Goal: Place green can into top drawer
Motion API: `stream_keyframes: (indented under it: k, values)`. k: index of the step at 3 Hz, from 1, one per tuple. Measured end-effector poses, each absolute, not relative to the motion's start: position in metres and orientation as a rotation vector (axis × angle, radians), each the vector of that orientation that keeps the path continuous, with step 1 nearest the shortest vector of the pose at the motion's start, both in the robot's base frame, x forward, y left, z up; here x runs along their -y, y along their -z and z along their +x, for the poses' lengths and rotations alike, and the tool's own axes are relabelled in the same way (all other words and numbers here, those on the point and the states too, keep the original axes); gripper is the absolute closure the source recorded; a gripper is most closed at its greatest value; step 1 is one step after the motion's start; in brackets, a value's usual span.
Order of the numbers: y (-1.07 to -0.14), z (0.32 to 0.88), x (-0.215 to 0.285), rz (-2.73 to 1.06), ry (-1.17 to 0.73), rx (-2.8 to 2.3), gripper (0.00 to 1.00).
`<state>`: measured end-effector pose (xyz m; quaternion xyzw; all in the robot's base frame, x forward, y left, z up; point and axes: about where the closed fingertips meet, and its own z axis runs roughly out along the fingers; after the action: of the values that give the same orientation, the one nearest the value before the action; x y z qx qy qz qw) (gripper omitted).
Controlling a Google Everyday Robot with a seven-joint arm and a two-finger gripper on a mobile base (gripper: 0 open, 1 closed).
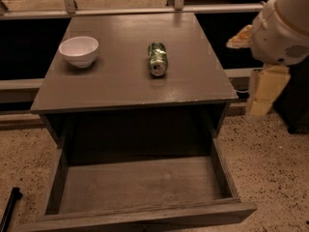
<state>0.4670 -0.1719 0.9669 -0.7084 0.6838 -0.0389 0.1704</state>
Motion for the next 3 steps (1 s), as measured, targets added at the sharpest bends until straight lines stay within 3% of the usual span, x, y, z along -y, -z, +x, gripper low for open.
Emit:
stream_keyframes:
  k: [3]
  values:
    - [-0.954, 0.497, 0.145, -2.268, 0.31, -1.576, 0.0]
